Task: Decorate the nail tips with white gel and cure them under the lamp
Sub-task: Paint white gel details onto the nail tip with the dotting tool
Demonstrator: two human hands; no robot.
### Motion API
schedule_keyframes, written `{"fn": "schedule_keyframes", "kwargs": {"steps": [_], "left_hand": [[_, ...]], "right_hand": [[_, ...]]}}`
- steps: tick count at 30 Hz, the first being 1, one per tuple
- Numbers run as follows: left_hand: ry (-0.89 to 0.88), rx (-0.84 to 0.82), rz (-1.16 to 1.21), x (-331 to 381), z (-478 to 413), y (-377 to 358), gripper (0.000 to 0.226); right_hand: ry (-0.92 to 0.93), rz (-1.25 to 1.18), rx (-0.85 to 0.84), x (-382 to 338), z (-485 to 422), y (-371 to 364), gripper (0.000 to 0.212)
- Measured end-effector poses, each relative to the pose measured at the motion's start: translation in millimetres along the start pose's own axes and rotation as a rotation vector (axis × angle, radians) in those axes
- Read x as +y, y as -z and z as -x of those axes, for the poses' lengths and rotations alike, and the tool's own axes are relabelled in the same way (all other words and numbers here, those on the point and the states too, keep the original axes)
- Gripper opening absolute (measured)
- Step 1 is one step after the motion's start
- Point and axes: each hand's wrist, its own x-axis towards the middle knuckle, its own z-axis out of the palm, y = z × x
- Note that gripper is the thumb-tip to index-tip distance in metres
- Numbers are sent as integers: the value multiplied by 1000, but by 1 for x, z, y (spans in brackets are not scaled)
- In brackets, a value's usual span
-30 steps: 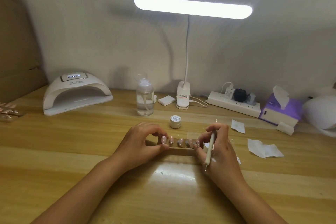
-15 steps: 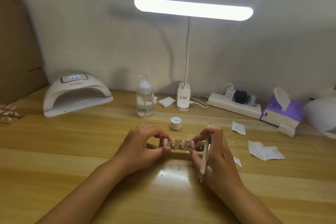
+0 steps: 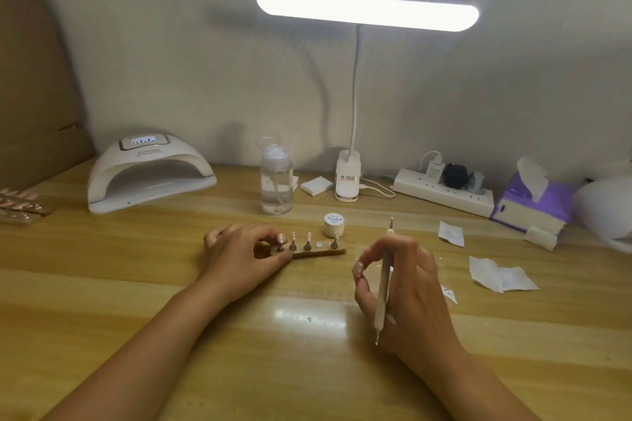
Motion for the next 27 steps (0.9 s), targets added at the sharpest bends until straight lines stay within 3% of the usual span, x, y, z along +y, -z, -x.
{"fn": "schedule_keyframes", "kwargs": {"steps": [4,9,11,13,16,18,24,27], "left_hand": [[-21,-15,-88,5,1,-2,30],[-197,59,-213,18,7,2,51],[-346,123,-178,34,11,5,44],[-446,52,-12,54,18,3,32],[-417,-240,287,77,29,-13,28],[-359,-313,421,79,32,-22,32],[-324,-255,431,68,28,-27,24],[-282,-231,396,63,25,-27,20]], "right_hand": [[-19,-17,-15,-3,1,0,57],[-33,-14,-20,-5,3,3,63],[-44,-29,-10,-5,4,3,63],[-74,-64,5,-6,4,3,62],[-116,-74,6,-6,4,3,62],[-143,-76,-2,-6,4,3,63],[-215,-162,-101,-4,8,3,54],[-217,-160,-42,-9,8,5,47]]}}
